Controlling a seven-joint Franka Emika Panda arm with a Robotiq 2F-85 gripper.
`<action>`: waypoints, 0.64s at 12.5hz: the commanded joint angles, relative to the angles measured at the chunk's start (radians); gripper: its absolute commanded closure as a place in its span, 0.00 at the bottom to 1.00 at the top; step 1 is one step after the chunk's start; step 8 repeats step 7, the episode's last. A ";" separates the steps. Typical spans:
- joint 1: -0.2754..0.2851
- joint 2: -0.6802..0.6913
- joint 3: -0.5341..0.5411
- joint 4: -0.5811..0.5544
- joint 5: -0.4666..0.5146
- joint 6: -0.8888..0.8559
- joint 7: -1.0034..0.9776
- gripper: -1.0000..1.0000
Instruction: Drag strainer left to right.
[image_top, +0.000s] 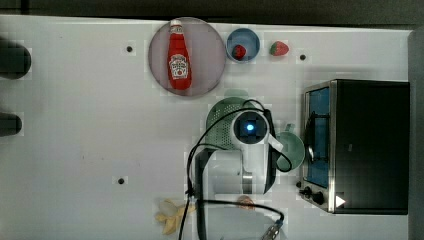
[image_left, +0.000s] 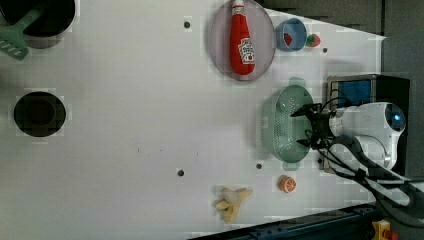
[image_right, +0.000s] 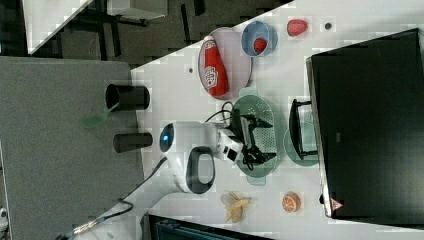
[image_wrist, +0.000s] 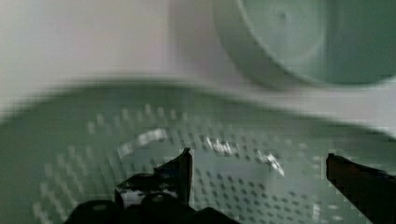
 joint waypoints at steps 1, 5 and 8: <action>0.021 -0.183 0.028 0.017 0.013 -0.012 -0.386 0.00; 0.024 -0.407 0.061 0.064 0.044 -0.258 -0.427 0.00; 0.028 -0.516 0.093 0.110 0.076 -0.447 -0.427 0.00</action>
